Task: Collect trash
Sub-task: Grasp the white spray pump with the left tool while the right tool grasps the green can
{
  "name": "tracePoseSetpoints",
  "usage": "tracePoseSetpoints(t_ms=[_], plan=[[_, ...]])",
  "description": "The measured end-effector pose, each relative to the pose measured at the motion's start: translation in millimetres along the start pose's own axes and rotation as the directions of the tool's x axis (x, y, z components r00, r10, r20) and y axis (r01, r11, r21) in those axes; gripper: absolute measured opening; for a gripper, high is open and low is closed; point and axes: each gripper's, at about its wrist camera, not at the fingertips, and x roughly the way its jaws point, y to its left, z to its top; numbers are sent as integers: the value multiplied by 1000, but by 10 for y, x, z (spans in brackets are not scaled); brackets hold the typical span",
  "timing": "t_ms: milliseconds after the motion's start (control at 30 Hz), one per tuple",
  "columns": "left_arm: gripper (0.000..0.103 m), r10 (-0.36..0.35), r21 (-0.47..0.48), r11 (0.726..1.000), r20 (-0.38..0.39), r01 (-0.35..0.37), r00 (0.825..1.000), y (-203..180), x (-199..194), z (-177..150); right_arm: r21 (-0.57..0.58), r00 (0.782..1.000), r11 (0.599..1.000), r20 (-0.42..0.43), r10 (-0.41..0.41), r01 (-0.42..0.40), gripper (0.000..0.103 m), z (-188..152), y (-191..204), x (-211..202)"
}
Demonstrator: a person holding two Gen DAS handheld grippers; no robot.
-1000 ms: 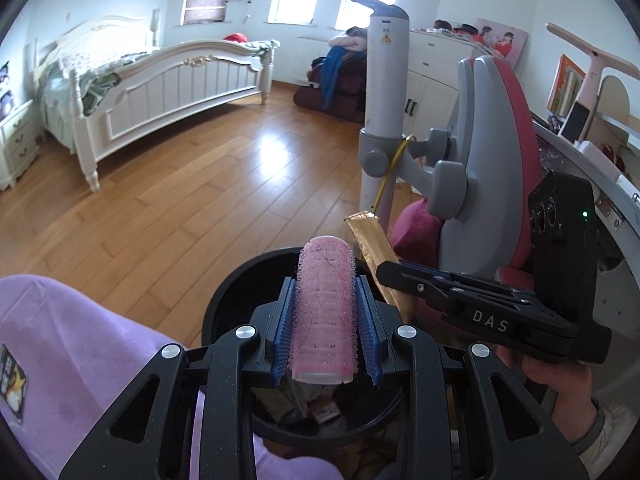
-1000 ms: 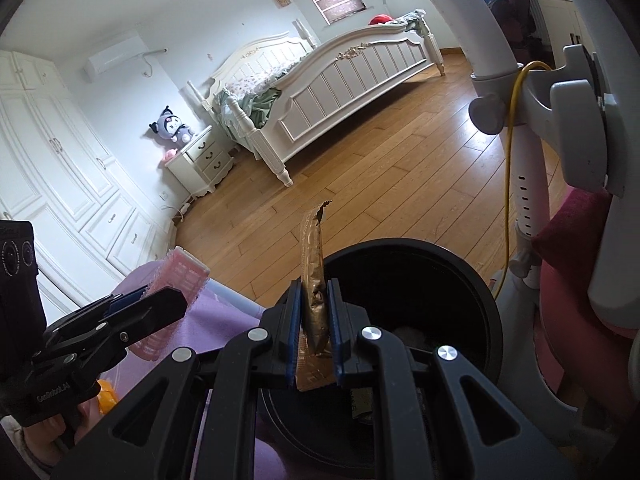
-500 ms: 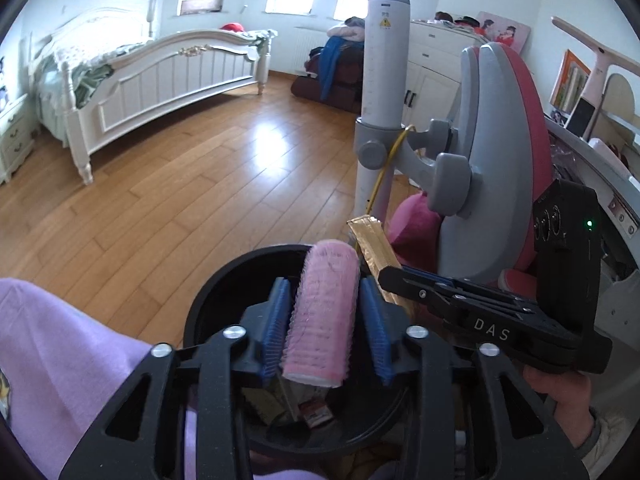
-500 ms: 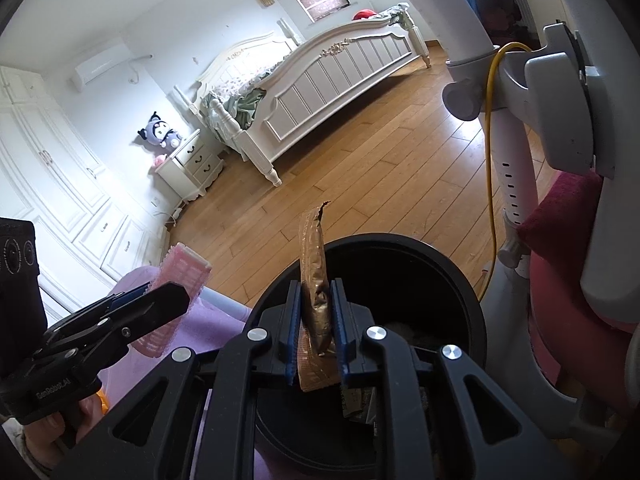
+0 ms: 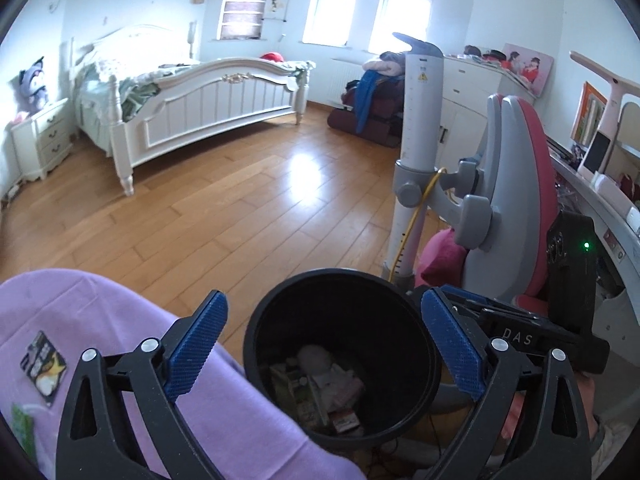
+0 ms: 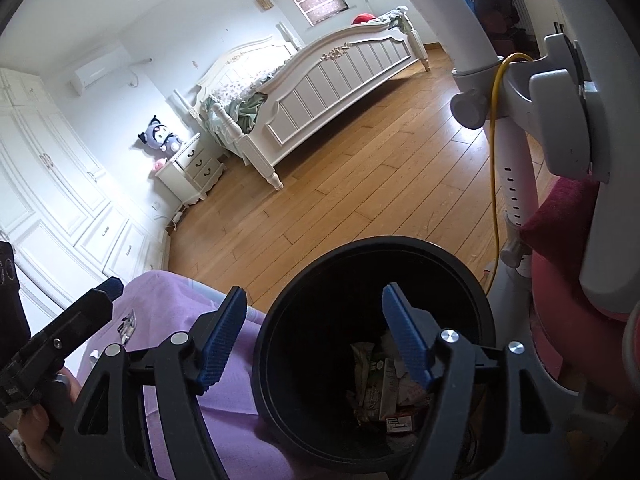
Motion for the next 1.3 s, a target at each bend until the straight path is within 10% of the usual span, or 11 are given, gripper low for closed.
tracePoseSetpoints(t_ms=[367,767,1067,1300], plan=[[98,205,-164,968,73,-191,976,1119,-1136,-322,-123,993,986,-61,103,-110,70,-122,831,191],[97,429,-464,789,-54,-404,901,2896,-2011,-1049,-216,902,906,-324,285,-364,63,-514,2229,730],[74,357,-500,781,-134,-374,924,3359,-1744,-1195,-193,801,880,-531,278,-433,60,-978,2996,1183],[37,346,-457,798,-186,-393,920,3525,-1644,-1307,-252,796,896,-583,162,-367,57,-1145,3295,1487]])
